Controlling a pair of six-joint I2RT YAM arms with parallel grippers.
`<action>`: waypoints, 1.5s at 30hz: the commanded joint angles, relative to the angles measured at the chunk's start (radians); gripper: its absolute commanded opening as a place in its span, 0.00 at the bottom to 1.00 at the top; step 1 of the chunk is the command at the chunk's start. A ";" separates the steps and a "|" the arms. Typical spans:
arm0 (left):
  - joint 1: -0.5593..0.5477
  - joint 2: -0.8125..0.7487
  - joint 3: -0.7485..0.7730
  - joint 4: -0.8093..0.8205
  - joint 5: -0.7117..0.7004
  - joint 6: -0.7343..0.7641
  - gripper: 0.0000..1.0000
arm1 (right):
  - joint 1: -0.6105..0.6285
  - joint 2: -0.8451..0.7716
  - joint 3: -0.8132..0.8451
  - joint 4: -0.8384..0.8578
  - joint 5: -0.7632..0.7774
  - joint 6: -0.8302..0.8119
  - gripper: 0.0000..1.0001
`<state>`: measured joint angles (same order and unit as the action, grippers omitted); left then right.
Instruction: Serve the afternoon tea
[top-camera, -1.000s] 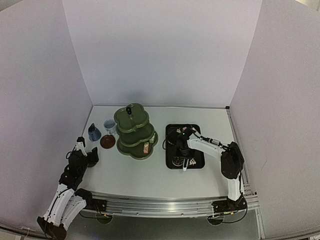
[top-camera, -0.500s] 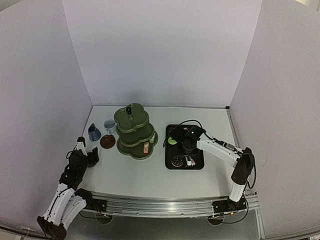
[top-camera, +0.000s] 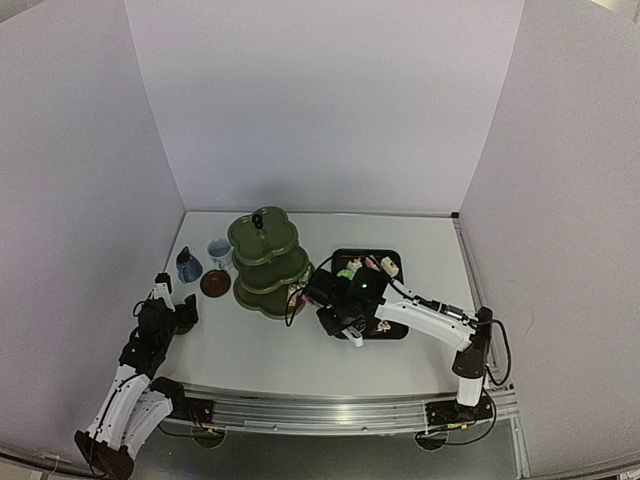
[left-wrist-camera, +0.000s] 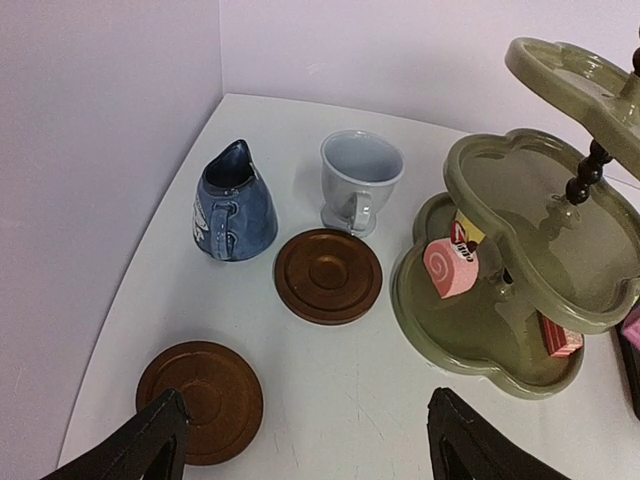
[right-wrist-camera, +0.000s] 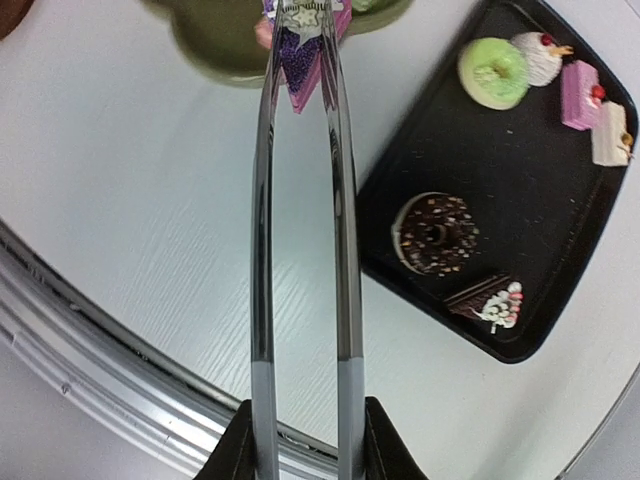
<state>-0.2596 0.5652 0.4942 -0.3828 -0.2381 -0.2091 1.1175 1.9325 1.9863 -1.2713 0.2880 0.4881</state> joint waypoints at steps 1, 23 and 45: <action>0.008 0.009 0.005 0.043 0.014 0.008 0.82 | 0.044 0.075 0.068 0.036 -0.130 -0.120 0.00; 0.024 0.009 0.005 0.043 0.031 0.008 0.84 | 0.070 0.373 0.330 0.111 0.145 -0.319 0.00; 0.028 0.001 0.003 0.043 0.037 0.008 0.84 | 0.049 0.414 0.231 0.260 0.173 -0.183 0.02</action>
<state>-0.2382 0.5725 0.4942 -0.3824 -0.2097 -0.2089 1.1775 2.3528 2.2413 -1.0698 0.4633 0.2574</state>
